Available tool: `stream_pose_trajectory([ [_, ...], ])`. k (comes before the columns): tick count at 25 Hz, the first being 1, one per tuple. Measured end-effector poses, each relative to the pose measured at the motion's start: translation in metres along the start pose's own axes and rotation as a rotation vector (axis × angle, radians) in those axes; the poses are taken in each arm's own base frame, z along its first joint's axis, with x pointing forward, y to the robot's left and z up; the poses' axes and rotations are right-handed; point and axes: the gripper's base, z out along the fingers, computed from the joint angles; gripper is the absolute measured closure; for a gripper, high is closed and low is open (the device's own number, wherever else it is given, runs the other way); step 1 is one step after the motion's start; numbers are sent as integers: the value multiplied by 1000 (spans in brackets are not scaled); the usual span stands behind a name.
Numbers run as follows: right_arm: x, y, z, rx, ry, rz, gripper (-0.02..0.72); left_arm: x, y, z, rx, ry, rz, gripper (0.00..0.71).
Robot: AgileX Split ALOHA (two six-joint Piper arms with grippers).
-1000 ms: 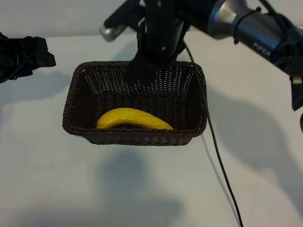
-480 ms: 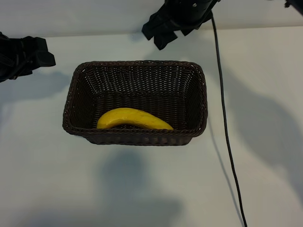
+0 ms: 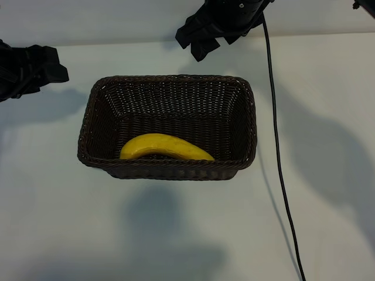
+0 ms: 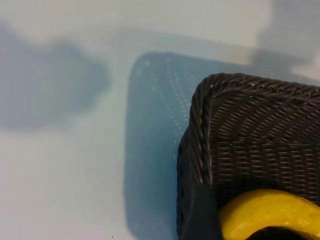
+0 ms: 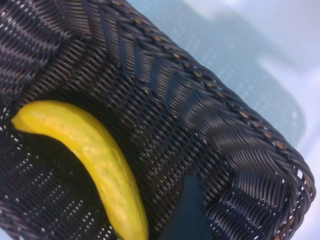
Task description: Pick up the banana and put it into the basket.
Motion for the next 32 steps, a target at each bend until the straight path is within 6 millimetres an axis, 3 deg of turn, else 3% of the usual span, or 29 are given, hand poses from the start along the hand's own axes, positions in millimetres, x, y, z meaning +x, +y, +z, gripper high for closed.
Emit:
stream_pose_trajectory([
  [15,1,-24,-2,40,-2,73,107,-2,0,0,-4,-17,0,122],
  [32,0,-21,-2,-5,-5,91,107,-4,1,0,-9,-40,3,122],
])
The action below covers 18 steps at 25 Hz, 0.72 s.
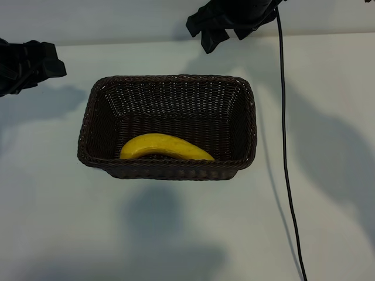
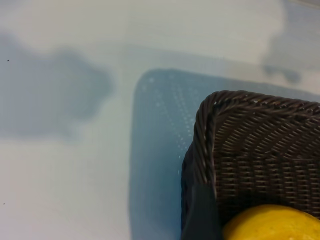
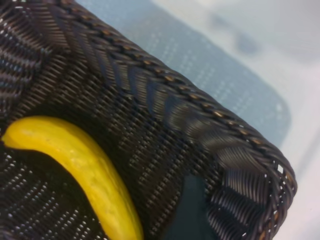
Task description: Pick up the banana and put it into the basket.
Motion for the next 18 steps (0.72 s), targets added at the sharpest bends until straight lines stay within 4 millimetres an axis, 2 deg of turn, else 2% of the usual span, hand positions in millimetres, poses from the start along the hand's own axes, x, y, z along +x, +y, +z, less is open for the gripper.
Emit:
stream_pose_trajectory([
  [8,0,3,1,-33,1,9,108,0,0,0,1,-1,-3,122],
  [13,10,5,21,-77,71,7,108,0,-1,0,12,-4,-20,122],
  [18,12,4,24,-70,84,0,108,0,-1,0,13,-4,-22,122],
])
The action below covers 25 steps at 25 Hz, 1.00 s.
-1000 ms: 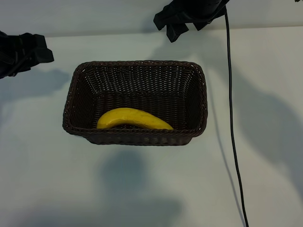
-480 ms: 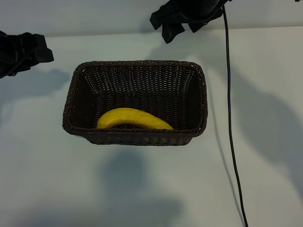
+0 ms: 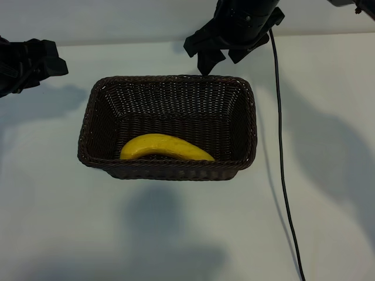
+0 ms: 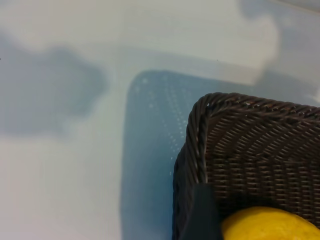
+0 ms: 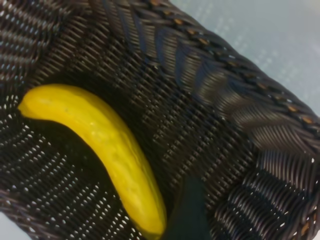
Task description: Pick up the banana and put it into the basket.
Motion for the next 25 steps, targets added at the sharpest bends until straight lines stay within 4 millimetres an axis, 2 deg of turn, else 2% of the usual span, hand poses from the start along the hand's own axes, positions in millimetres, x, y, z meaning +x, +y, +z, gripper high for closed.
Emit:
stream_pose_trajectory([
  [25,0,-1,0,12,0,-8,108,0,0,0,1,1,-2,122],
])
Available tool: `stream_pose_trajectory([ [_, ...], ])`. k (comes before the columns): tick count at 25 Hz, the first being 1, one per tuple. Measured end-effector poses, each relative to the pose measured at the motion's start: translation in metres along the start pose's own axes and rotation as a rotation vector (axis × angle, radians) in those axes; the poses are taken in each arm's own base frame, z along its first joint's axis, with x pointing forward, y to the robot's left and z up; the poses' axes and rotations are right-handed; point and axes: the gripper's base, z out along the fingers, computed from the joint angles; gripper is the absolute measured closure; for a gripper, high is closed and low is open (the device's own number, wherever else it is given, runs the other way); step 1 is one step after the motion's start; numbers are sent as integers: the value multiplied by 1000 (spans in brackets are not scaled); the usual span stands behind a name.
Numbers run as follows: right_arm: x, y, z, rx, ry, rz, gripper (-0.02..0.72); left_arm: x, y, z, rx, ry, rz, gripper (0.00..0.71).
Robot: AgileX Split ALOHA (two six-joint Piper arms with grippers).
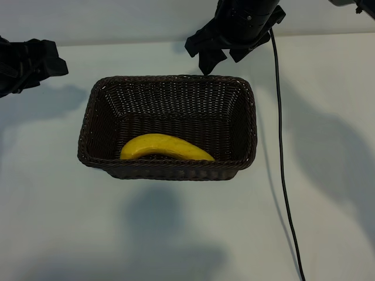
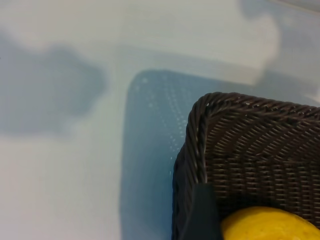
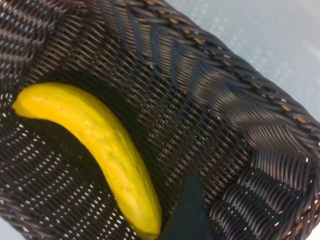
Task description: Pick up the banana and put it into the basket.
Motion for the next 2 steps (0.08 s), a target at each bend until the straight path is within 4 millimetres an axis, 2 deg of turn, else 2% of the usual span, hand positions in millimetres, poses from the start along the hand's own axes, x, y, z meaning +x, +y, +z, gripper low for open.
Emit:
stream_pose_trajectory([
  [2,0,0,0,0,0,0,108,0,0,0,0,0,0,122],
])
